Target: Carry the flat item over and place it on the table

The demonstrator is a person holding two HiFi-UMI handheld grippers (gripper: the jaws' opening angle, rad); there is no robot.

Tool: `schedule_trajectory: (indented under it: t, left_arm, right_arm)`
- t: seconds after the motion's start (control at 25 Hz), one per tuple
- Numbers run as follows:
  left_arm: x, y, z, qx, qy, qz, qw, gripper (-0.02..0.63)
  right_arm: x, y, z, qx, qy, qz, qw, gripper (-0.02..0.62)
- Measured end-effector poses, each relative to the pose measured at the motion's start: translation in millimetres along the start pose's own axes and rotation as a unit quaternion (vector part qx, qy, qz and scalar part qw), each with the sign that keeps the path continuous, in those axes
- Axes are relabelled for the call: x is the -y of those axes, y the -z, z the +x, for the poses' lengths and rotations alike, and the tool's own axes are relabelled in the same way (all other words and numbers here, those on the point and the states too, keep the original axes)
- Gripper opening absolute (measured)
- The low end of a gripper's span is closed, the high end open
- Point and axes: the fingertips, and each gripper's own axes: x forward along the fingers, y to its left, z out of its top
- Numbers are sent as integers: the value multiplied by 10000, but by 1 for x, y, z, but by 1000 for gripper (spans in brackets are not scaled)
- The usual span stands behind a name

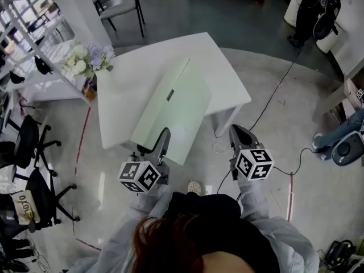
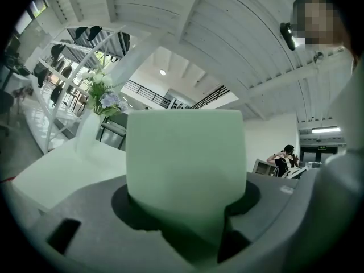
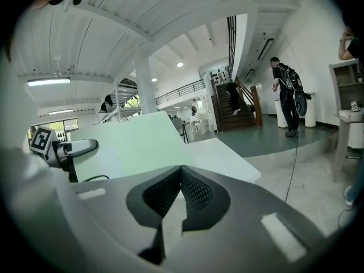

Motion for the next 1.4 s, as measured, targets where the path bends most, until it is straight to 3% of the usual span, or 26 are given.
schedule_trajectory:
  t: [0.32, 0.52, 0.76, 1.4]
  left_arm:
    - [-10, 10, 3, -166, -160, -193, 9995, 272]
    - [-12, 14, 19, -208, -74, -235, 9995, 270]
    - [-23, 16, 54, -155, 51, -597, 9981, 270]
    - [-65, -27, 251, -214, 112, -723, 9971, 270]
  right_arm:
    - [2, 3, 13, -64, -97, 97, 9999, 12]
    - [12, 10, 18, -80, 0, 217, 9997, 12]
    - [34, 3, 43, -53, 103, 279, 9995, 12]
    - [126, -96, 184, -7, 190, 186, 9996, 12]
